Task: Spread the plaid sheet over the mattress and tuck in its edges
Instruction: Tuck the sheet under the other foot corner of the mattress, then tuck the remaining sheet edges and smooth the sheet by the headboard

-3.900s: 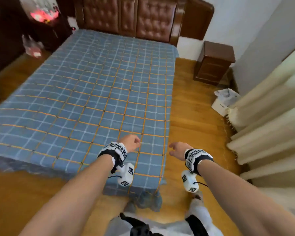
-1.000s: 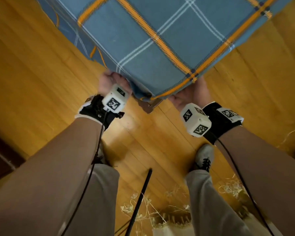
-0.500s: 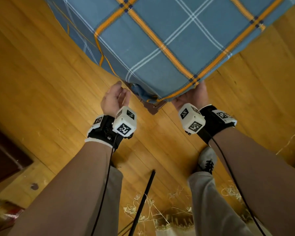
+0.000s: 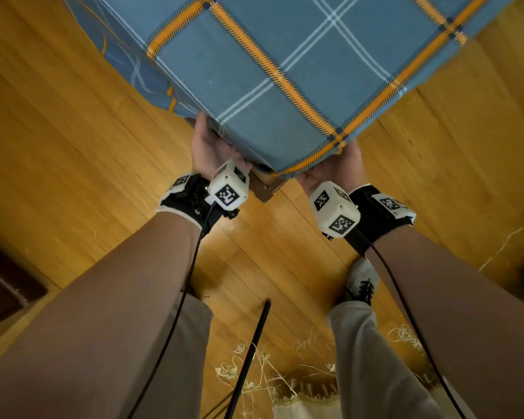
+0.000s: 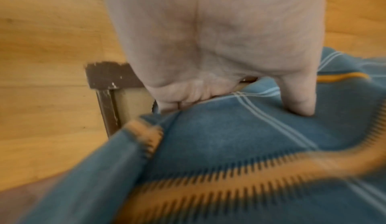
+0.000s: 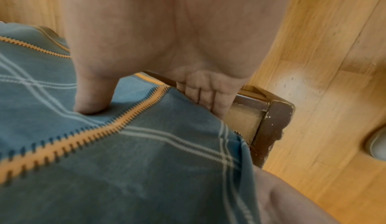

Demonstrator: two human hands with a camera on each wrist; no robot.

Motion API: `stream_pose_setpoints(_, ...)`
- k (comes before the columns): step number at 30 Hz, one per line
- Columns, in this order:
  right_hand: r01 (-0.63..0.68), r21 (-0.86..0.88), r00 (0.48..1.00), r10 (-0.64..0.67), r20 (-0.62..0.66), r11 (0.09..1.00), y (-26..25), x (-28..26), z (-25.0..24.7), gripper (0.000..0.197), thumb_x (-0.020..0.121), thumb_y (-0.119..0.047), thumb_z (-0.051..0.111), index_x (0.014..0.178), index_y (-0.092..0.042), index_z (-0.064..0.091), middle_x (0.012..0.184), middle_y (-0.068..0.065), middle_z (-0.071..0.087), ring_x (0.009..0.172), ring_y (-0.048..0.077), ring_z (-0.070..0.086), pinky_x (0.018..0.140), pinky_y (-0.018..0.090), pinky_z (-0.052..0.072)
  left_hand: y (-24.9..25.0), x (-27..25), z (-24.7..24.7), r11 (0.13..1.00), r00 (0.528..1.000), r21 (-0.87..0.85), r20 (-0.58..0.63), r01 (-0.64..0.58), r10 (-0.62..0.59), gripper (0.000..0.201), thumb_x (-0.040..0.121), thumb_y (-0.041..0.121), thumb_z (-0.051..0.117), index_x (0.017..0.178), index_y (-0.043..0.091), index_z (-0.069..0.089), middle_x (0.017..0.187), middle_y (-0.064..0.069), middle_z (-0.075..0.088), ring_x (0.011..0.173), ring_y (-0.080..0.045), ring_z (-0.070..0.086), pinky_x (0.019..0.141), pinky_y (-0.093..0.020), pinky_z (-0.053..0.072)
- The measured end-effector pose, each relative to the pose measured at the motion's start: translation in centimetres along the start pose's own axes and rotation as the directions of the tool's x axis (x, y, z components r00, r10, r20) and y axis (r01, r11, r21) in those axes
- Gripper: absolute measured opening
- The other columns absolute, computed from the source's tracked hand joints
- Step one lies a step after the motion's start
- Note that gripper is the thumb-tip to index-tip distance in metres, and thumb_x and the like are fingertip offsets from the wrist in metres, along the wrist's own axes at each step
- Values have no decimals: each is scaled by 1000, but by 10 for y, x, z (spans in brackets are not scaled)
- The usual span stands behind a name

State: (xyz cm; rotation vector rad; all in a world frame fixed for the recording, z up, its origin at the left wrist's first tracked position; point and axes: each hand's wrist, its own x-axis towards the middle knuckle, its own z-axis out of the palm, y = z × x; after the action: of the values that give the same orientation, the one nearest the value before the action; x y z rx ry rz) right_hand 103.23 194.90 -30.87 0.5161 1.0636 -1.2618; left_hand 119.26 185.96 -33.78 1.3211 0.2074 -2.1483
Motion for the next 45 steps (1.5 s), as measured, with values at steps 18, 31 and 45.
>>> stream_pose_setpoints(18, -303, -175, 904, 224, -365, 937, -17, -87, -64, 63, 89, -49, 61, 140, -14, 47, 139, 15, 47, 119, 33, 57, 86, 40, 50, 0, -98, -22, 939, 909, 343, -388, -11, 152, 38, 91, 38, 57, 113, 8, 63, 103, -8, 63, 93, -25, 61, 93, -40, 51)
stream_pose_setpoints(31, 92, -991, 928, -369, 52, 93, -179, -376, 162, 66, 85, -31, 71, 143, -16, 42, 132, 10, 55, 110, 24, 57, 88, 24, 43, 72, -380, 248, -592, 959, 802, 222, -77, 176, 37, 91, 6, 47, 126, 8, 58, 127, -13, 60, 122, -33, 55, 98, -42, 47)
stream_pose_setpoints(45, 96, -950, 697, -661, 277, -297, -284, -570, 193, 77, 82, -46, 69, 148, -30, 33, 152, 2, 39, 134, 25, 44, 107, 37, 41, 76, -517, 454, -944, 830, 290, 556, -157, 32, 37, 84, 40, 52, 104, 17, 71, 115, -14, 67, 108, -33, 61, 94, -37, 50)
